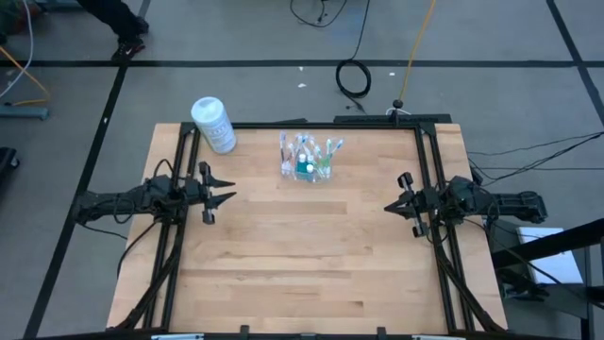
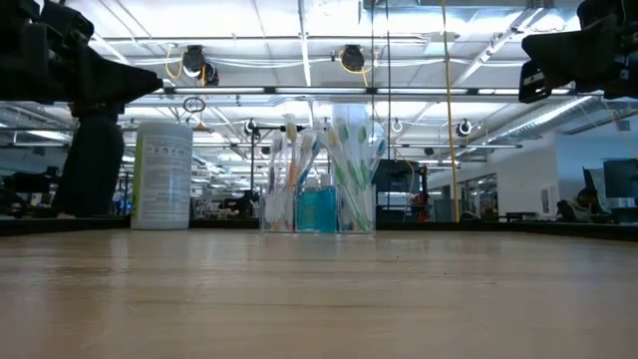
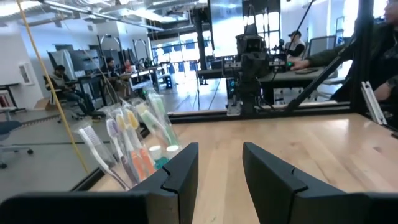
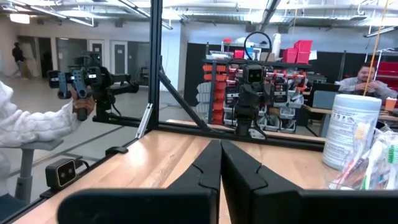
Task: Pick & Place toothbrushing station
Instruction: Return to Home Position
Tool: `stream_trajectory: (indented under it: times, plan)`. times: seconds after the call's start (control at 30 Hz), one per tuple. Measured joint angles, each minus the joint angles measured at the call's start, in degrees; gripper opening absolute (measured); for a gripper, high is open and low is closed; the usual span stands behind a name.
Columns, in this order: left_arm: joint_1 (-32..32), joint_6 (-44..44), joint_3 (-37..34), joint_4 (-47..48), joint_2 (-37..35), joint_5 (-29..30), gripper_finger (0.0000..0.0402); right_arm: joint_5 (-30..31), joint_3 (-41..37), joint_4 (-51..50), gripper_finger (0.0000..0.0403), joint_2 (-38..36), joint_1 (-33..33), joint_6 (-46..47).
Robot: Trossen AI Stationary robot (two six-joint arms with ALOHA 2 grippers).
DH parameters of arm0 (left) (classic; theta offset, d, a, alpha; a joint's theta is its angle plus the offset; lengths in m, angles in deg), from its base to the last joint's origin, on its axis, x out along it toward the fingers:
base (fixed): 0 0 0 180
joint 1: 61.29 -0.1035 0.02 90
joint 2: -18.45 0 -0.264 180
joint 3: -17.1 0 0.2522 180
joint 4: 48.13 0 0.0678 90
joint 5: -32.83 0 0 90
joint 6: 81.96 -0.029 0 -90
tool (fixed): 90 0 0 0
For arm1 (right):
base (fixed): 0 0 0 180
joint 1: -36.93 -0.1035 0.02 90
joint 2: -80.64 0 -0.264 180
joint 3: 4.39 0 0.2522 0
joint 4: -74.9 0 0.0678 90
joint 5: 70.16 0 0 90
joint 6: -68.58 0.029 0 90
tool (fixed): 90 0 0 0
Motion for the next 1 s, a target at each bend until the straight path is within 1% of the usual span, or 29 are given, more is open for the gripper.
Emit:
stream_trajectory:
  times: [0.13, 0.3, 0.43, 1.0]
  plan:
    - [0.0, 0.2, 0.0, 0.1, 0.0, 0.0, 0.0131, 0.0, 0.0, 0.0, 0.0001, 0.0, 0.0, 0.0]
    - [0.0, 0.9, 0.0, 1.0, 0.0, -1.5, 0.0131, 0.0, 0.0, 0.0, 0.0004, 0.0, 0.0, 0.0]
    - [0.0, 2.9, 0.0, 1.0, 0.0, -1.4, 0.0131, 0.0, 0.0, 0.0, 0.0002, 0.0, 0.0, 0.0]
    - [0.0, 2.8, 0.1, 0.7, 0.0, -1.0, 0.0131, -0.1, -0.1, 0.0, 0.0004, 0.0, 0.0, 0.0]
